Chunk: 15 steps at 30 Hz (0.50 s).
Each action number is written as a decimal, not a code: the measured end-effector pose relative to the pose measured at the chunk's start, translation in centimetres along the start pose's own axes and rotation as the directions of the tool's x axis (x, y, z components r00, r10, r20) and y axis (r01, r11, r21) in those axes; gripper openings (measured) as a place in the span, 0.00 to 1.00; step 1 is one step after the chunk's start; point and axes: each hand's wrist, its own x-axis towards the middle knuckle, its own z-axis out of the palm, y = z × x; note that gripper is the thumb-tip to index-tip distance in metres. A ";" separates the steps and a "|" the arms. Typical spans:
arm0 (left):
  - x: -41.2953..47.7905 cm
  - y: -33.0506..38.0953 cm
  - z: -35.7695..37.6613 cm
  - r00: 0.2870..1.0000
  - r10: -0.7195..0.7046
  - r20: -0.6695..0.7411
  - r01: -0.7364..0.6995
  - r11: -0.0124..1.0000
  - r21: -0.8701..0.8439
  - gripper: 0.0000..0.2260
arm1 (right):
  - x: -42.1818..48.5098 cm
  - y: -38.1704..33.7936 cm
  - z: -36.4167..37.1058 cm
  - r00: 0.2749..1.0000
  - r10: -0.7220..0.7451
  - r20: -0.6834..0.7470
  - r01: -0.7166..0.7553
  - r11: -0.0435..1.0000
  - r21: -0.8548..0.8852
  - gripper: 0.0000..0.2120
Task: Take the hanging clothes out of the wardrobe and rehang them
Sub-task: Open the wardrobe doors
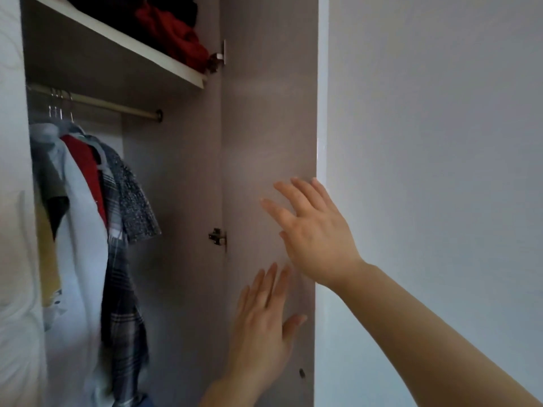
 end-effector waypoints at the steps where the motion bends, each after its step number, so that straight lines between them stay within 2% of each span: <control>1: 0.8 -0.1 0.5 1.000 -0.021 0.012 0.021 1.000 -0.008 0.29 | -0.2 0.6 0.4 1.000 0.005 0.012 -0.005 1.000 -0.031 0.30; 4: 3.6 -0.1 2.3 1.000 -0.007 -0.002 0.007 0.999 -0.042 0.30 | -0.6 2.1 1.6 1.000 0.019 0.020 -0.016 0.993 -0.115 0.24; 11: 8.4 -1.4 8.6 0.991 0.116 -0.069 -0.123 0.987 -0.104 0.37 | -1.3 5.3 5.7 0.995 0.097 0.031 -0.085 0.959 -0.271 0.23; 15: 10.0 -1.6 11.5 0.977 0.159 -0.143 -0.178 0.975 -0.133 0.35 | -1.8 7.2 8.2 0.995 0.095 0.006 -0.088 0.941 -0.326 0.23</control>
